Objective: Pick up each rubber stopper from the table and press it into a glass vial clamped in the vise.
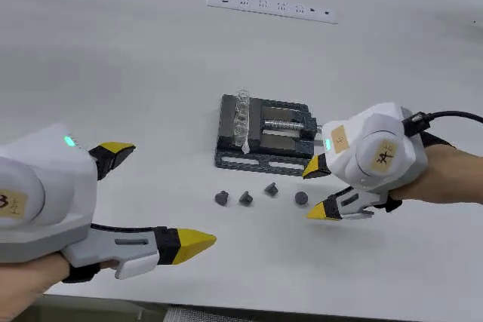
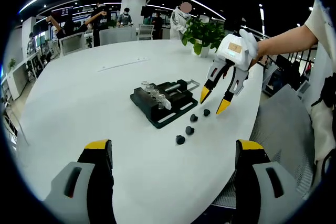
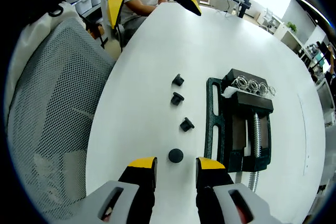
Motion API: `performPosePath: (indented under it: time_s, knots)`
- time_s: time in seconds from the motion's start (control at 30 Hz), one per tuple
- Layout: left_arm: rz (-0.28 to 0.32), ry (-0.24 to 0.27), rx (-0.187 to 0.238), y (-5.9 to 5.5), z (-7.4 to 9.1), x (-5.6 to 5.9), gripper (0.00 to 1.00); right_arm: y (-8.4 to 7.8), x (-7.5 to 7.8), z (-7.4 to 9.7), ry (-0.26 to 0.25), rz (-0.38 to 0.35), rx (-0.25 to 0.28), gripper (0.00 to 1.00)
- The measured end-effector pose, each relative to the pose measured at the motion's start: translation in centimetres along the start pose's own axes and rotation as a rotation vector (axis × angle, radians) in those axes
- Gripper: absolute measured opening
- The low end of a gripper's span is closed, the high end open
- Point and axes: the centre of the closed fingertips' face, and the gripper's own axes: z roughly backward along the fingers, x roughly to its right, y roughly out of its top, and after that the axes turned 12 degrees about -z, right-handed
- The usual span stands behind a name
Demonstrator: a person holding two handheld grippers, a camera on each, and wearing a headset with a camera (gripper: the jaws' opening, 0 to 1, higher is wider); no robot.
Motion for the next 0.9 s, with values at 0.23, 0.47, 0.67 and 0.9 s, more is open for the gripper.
performPosePath:
  time_s: [0.23, 0.47, 0.67, 0.9]
  knots:
    - [0.007, 0.004, 0.004, -0.11, 0.15, -0.11, 0.97, 0.37, 0.06, -0.3, 0.009, 0.028, 0.007, 0.19]
    - [0.021, 0.005, 0.007, -0.32, 0.23, 0.03, 0.97, 0.14, -0.28, -0.67, 0.013, 0.06, -0.014, 0.15]
    - [0.03, 0.005, 0.007, -0.36, 0.27, 0.17, 0.97, 0.15, -0.07, -0.83, 0.004, 0.075, -0.02, 0.12]
    - [0.036, 0.006, 0.011, -0.36, 0.19, 0.11, 0.97, -0.18, -0.17, -0.75, 0.01, 0.076, -0.031, 0.11]
